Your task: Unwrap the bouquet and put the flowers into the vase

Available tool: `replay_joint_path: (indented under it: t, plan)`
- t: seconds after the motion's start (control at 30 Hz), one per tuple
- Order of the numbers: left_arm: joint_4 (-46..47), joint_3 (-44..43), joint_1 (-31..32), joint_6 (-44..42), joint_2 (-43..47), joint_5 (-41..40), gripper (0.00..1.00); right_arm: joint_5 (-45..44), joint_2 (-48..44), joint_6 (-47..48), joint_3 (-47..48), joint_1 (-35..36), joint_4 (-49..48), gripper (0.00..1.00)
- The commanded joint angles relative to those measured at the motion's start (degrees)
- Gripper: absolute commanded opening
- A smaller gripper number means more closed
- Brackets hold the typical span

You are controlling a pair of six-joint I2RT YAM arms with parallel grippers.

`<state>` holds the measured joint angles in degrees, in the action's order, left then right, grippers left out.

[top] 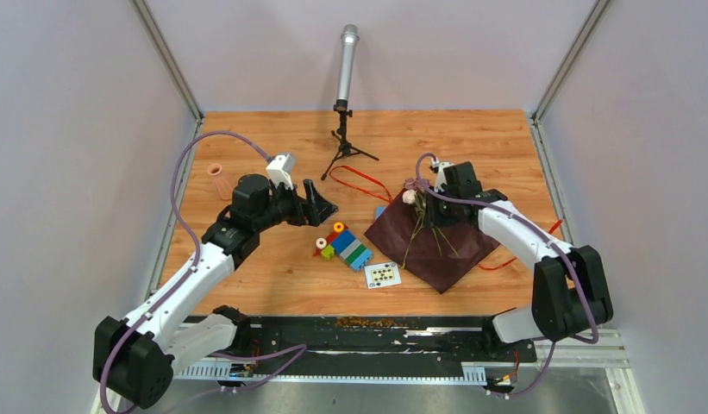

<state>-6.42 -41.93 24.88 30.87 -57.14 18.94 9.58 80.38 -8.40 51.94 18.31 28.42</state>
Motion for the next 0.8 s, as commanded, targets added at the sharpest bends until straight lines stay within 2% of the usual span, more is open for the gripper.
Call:
replay_joint_path:
  t: [0.0,0.43,0.77]
  plan:
    - [3.13,0.01,0.08,0.94,0.19,0.74,0.97,-4.62,3.80,3.34,3.61,1.65,-4.60,0.25]
    - [1.97,0.12,0.08,0.58,0.65,0.20,0.97,-12.39,14.18,10.57,13.23,3.98,-4.38,0.31]
    - [1.50,0.09,0.08,0.17,0.81,0.08,0.97,-12.71,17.44,10.87,12.95,4.57,-4.16,0.28]
